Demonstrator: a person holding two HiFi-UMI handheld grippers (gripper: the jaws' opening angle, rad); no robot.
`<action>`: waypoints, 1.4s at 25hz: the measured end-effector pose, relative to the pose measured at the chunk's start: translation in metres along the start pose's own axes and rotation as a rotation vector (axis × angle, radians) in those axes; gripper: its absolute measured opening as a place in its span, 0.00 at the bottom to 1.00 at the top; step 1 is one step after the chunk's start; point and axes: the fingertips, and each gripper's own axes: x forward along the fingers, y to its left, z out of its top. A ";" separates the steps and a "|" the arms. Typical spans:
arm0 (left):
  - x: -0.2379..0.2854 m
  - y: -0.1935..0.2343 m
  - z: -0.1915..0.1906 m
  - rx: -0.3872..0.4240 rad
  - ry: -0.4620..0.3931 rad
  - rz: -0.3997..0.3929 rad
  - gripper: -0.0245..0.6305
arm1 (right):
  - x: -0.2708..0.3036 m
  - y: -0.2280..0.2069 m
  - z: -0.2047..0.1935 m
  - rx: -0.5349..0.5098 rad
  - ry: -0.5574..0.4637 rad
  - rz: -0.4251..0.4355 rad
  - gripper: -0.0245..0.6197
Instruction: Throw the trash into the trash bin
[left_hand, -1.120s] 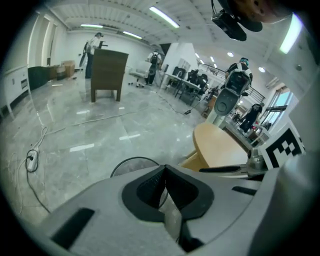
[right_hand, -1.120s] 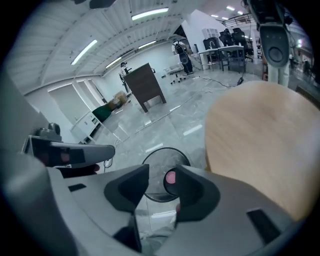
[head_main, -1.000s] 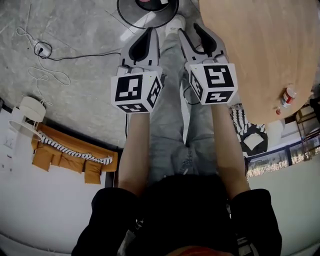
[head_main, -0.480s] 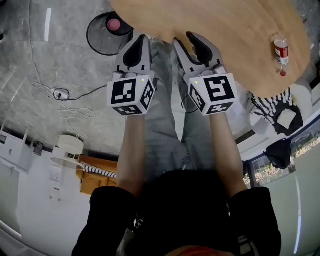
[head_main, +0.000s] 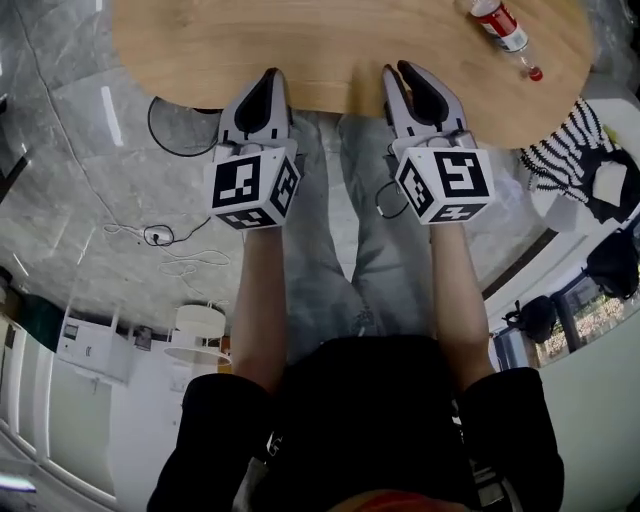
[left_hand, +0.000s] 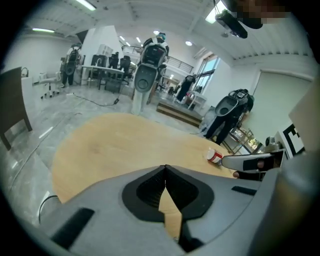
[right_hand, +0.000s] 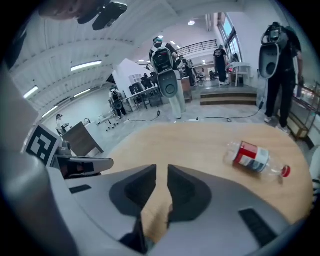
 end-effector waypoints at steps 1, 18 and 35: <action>0.007 -0.012 0.000 0.009 -0.001 -0.006 0.04 | -0.005 -0.017 0.000 -0.002 -0.006 -0.015 0.14; 0.089 -0.163 0.011 0.097 0.058 -0.109 0.04 | -0.042 -0.207 0.017 -0.349 0.127 -0.199 0.36; 0.126 -0.148 0.008 0.051 0.069 -0.038 0.04 | 0.026 -0.253 -0.018 -0.854 0.503 -0.030 0.41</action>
